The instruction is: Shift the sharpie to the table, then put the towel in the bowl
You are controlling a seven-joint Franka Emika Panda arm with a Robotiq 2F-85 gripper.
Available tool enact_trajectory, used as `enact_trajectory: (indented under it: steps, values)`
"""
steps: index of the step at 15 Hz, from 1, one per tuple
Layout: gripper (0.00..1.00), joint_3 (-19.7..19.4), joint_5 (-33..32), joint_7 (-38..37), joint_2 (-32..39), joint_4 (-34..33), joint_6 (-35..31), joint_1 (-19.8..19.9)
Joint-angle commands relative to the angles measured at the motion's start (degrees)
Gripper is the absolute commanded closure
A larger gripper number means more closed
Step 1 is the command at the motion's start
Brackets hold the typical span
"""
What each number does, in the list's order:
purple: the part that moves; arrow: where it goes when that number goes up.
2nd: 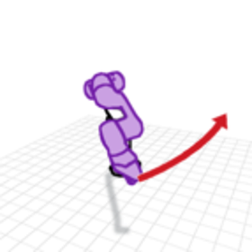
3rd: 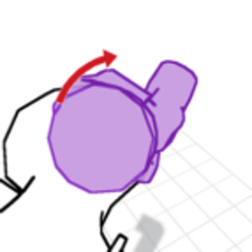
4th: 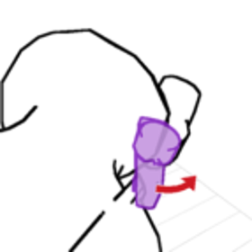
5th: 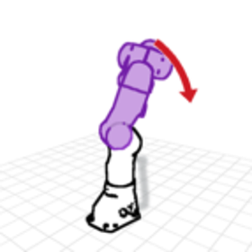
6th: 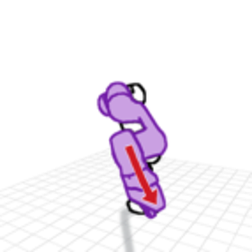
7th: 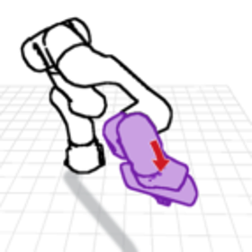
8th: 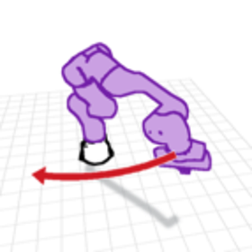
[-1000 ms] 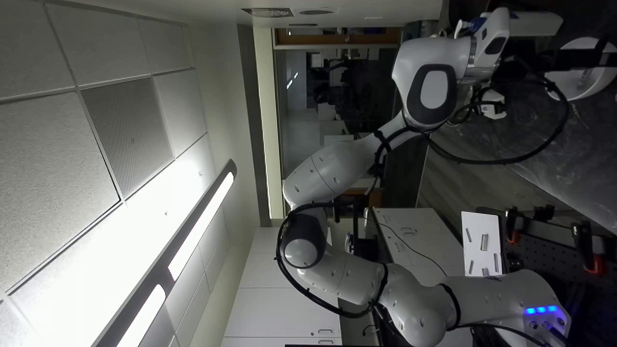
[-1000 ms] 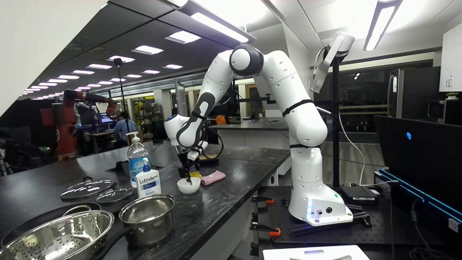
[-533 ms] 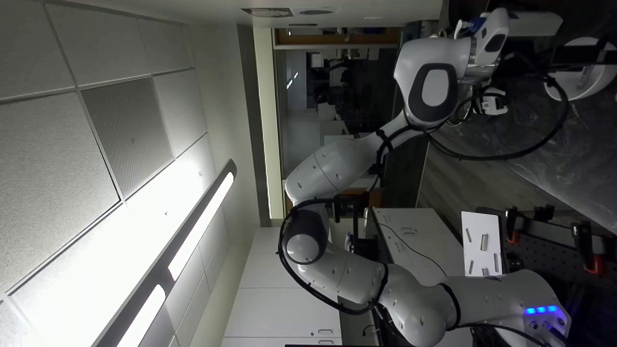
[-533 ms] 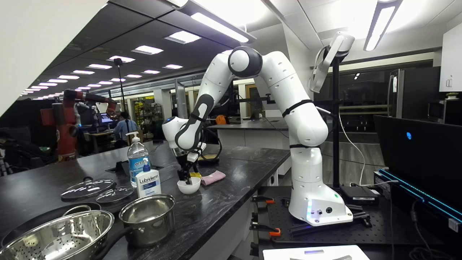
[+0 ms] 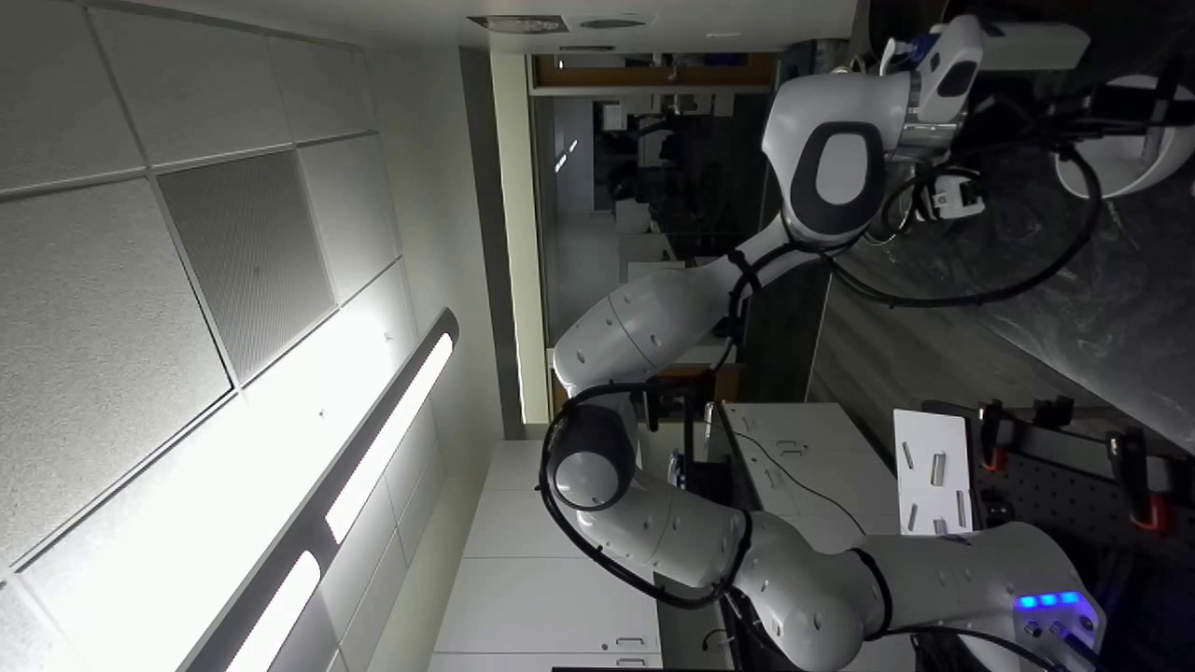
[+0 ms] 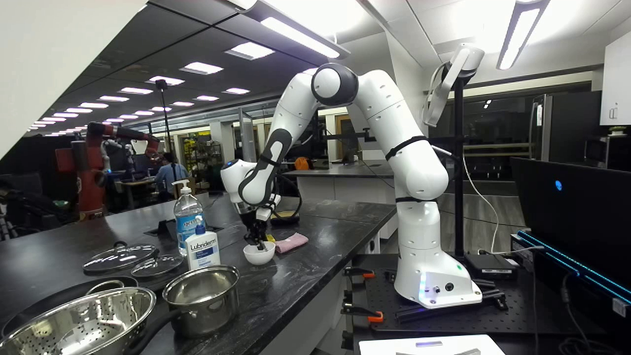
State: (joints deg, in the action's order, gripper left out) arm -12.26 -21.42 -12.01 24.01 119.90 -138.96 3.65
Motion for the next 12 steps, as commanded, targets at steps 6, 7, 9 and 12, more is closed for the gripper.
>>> enact_trajectory:
  steps: [6,7,9,12]
  values:
    - [0.97,-1.2,-3.49,0.71,0.25,-0.69,-0.64,-0.88]
    - [0.96,-1.34,-4.3,0.56,0.29,-0.8,-0.7,-0.94]
    - [0.96,-1.76,-6.35,0.1,0.21,-0.93,-0.78,-1.11]
    - [0.96,-2.05,-8.43,1.09,-0.5,-1.38,0.09,-0.93]
